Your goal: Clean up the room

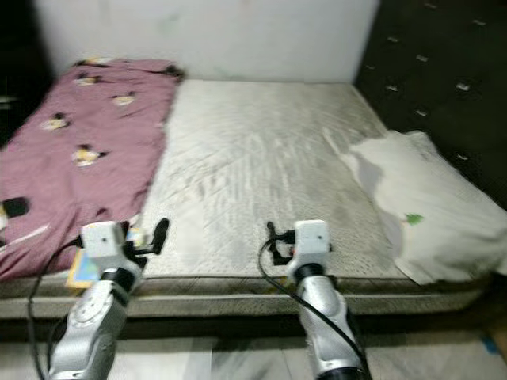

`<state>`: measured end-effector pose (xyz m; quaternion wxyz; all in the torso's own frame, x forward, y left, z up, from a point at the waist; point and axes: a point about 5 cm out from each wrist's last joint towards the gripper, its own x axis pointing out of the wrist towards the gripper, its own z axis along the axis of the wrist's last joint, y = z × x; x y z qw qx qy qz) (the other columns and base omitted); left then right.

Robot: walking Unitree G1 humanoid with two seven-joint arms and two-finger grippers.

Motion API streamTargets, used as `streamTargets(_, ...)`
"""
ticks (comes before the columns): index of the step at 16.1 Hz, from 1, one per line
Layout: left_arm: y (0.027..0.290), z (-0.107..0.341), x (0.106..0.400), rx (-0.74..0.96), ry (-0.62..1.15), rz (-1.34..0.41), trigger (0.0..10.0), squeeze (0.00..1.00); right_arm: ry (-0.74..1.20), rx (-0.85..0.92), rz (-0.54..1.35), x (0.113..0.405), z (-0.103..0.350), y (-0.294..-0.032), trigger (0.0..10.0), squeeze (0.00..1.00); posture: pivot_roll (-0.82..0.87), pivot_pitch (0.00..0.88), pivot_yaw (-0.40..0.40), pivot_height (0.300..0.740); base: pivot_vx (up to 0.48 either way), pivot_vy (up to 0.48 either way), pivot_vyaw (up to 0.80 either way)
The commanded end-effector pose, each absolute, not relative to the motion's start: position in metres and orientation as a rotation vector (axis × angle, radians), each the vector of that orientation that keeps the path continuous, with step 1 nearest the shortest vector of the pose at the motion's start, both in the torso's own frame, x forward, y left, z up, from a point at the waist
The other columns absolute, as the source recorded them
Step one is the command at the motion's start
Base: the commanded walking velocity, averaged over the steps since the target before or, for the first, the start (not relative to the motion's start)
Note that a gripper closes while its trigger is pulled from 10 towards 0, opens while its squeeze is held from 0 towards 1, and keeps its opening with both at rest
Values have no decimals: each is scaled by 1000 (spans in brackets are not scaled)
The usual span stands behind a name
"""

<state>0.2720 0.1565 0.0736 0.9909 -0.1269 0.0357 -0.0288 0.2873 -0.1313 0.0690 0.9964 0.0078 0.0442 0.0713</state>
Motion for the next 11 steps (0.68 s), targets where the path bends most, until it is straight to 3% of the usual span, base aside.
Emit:
streamTargets(1, 151, 77, 275, -254, 59, -75, 10000, 0, 92, 9, 128, 289, 69, -138, 10000, 0, 20, 0, -8, 740, 330, 0, 0)
streamTargets(11, 150, 76, 275, -262, 64, -72, 10000, 0, 94, 13, 134, 290, 69, -137, 10000, 0, 14, 0, -7, 740, 354, 0, 0)
